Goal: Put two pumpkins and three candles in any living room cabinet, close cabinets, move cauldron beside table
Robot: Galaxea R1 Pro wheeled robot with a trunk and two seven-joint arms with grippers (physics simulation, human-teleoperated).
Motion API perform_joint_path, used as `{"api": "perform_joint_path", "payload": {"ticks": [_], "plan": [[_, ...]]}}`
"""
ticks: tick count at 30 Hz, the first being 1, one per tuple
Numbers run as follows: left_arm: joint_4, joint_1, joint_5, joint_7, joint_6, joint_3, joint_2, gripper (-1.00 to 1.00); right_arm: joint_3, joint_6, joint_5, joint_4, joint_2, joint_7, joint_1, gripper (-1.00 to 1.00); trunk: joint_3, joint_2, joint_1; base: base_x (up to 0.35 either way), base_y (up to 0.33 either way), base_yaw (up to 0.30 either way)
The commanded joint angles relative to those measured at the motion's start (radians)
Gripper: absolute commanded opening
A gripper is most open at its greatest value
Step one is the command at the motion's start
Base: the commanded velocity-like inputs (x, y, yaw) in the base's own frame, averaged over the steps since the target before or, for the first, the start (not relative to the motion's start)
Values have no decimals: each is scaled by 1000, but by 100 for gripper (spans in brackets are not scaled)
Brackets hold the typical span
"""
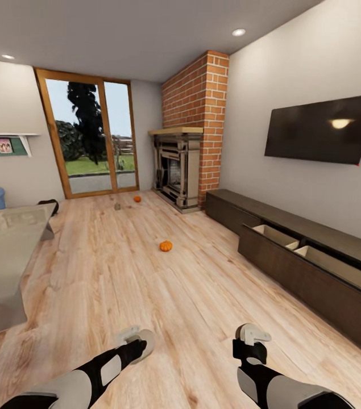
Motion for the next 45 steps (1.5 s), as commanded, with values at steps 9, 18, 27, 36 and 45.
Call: {"api": "perform_joint_path", "payload": {"ticks": [9,18,27,36,45], "plan": [[1,1,8,-3,0,-3,-13,-100,8,-5,-10,3,30,0,11,-100,27,63,-35,0,0,-6],[1,2,8,-3,0,-3,-34,-100,8,-5,-10,3,45,0,22,-100,56,126,-69,0,0,0],[1,13,9,-3,0,-3,-40,-100,9,-4,-10,3,50,13,31,-100,84,189,-104,0,0,0],[1,13,9,-3,0,-3,-40,-100,8,-4,-10,3,49,150,39,-100,112,252,-138,0,0,-86],[1,13,9,-3,0,-3,-40,-100,8,-4,-10,3,48,167,44,-100,140,315,-173,0,0,-217]]}}
